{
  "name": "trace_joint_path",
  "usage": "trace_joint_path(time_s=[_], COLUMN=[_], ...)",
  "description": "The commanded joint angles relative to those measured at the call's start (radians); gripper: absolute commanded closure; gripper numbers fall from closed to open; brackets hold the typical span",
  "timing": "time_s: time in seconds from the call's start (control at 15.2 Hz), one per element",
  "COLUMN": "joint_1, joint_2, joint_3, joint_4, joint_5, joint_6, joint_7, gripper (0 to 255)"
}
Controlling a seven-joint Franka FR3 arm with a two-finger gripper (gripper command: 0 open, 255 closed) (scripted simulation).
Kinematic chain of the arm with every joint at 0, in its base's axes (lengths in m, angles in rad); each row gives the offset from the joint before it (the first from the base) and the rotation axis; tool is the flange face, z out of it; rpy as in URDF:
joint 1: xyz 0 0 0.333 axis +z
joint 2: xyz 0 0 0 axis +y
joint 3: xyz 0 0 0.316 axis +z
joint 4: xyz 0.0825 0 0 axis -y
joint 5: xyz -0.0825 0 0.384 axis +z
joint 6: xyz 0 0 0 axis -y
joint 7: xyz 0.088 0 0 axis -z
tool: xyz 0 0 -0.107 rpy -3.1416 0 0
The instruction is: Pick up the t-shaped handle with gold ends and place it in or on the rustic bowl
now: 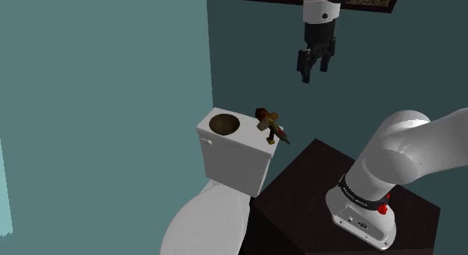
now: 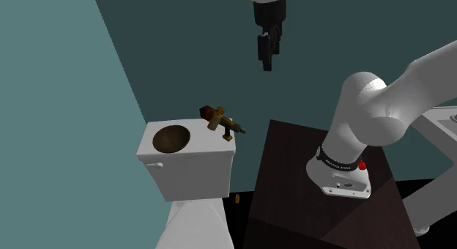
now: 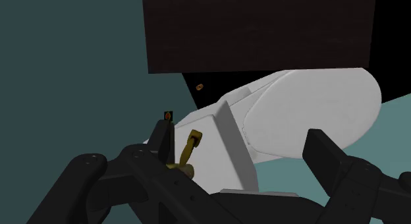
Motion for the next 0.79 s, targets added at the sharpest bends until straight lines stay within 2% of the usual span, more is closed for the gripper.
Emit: trace_joint_path(time_s=[0.0,0.73], joint_1=[0.0,-0.043], joint_2=[0.0,0.289], joint_3=[0.0,-0.116], joint_4=[0.0,-0.083], joint_5=[0.0,-0.01], joint_6=[0.0,0.36], joint_7=[0.0,-0.032], gripper=[0,0])
